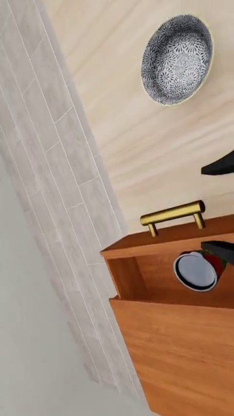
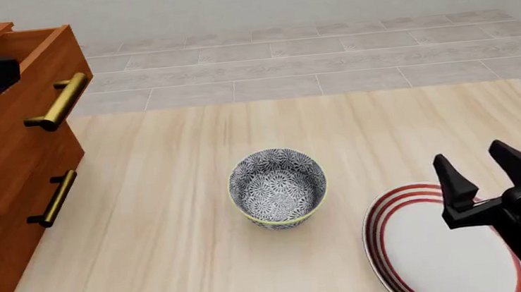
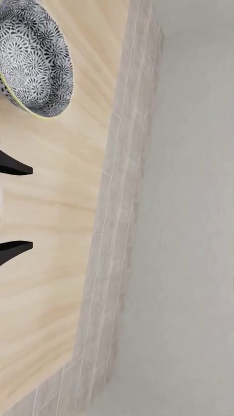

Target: Put the ketchup in the top drawer of the cabinet.

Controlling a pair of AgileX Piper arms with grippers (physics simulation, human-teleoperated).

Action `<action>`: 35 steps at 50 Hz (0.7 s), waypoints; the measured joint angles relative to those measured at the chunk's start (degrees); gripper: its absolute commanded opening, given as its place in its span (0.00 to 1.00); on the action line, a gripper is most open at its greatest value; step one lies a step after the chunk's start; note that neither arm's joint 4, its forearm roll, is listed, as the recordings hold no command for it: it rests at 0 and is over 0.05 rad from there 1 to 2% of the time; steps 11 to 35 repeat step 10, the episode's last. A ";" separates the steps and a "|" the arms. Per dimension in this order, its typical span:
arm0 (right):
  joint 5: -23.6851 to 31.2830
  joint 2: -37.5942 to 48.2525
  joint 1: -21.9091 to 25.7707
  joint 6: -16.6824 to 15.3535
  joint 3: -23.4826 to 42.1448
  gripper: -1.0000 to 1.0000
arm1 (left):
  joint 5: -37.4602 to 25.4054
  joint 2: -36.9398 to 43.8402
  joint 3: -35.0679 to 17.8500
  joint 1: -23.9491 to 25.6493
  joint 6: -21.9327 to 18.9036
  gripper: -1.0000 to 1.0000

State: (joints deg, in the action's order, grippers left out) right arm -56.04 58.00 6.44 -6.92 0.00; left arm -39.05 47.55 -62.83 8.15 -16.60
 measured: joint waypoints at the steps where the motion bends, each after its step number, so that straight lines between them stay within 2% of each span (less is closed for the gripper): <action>1: 0.34 -0.33 0.02 -0.07 0.00 1.00 | 0.11 -0.26 0.35 0.61 0.00 1.00; 10: 4.40 -4.39 0.06 -0.59 0.00 1.00 | 1.84 -1.76 3.70 5.90 0.42 1.00; 35: 4.40 -4.39 0.06 -0.59 0.00 1.00 | 1.84 -1.76 3.70 5.90 0.42 1.00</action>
